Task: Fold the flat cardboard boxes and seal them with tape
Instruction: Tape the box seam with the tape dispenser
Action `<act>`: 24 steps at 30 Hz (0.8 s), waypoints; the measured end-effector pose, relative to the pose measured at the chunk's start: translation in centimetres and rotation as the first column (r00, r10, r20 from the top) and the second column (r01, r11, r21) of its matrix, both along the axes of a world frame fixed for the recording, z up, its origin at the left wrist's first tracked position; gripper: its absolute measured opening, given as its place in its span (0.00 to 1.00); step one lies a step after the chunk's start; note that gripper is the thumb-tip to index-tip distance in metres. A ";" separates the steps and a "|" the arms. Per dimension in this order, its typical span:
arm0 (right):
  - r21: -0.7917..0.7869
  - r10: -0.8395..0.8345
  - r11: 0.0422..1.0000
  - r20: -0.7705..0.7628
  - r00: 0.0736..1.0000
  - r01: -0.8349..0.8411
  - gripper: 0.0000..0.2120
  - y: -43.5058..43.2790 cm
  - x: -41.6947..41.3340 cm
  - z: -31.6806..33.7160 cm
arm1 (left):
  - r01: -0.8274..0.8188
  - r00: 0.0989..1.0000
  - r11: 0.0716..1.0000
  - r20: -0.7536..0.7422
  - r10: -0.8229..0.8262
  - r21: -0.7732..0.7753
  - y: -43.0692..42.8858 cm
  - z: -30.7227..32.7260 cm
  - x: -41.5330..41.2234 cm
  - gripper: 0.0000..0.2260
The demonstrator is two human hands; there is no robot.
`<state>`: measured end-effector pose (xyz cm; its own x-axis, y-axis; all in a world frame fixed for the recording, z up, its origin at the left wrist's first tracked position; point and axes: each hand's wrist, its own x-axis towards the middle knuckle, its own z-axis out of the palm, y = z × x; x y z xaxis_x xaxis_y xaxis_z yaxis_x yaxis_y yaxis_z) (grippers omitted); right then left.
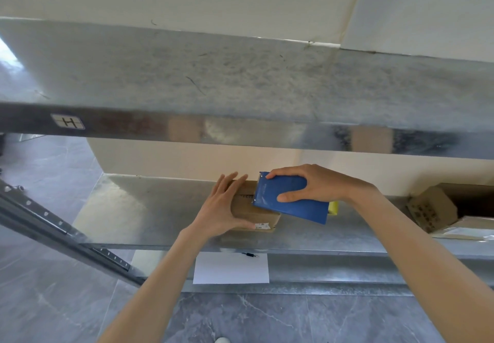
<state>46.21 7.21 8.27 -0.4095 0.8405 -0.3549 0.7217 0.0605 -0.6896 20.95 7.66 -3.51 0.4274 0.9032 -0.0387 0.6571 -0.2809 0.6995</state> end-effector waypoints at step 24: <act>-0.135 -0.062 0.989 -0.004 0.998 0.061 0.23 -2.9 9.2 -1.8 | 0.076 0.989 0.987 0.112 -0.092 0.139 1.7 -2.6 -1.5 0.44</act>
